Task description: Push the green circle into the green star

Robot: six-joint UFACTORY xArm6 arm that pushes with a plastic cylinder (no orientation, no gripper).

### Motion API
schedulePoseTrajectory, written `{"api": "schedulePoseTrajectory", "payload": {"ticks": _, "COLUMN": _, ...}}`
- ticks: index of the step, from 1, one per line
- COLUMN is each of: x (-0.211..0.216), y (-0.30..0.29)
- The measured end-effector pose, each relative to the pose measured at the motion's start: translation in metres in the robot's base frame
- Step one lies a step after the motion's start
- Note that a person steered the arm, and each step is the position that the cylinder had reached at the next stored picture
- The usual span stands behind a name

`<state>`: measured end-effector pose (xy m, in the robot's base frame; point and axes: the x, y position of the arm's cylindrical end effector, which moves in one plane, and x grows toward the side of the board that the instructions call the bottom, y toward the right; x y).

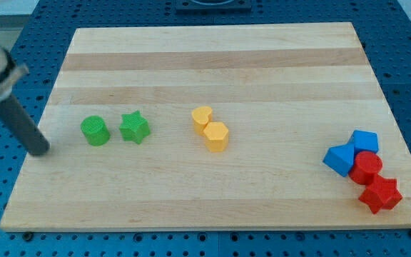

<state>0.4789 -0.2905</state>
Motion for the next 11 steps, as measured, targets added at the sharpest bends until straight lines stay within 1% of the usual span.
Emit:
{"api": "schedulePoseTrajectory", "payload": {"ticks": 2, "x": 0.001, "y": 0.0}}
{"api": "schedulePoseTrajectory", "payload": {"ticks": 3, "x": 0.015, "y": 0.025}}
{"api": "schedulePoseTrajectory", "payload": {"ticks": 4, "x": 0.015, "y": 0.062}}
{"api": "schedulePoseTrajectory", "payload": {"ticks": 5, "x": 0.009, "y": 0.086}}
{"api": "schedulePoseTrajectory", "payload": {"ticks": 8, "x": 0.003, "y": 0.093}}
{"api": "schedulePoseTrajectory", "payload": {"ticks": 10, "x": 0.003, "y": 0.124}}
{"api": "schedulePoseTrajectory", "payload": {"ticks": 11, "x": -0.002, "y": 0.163}}
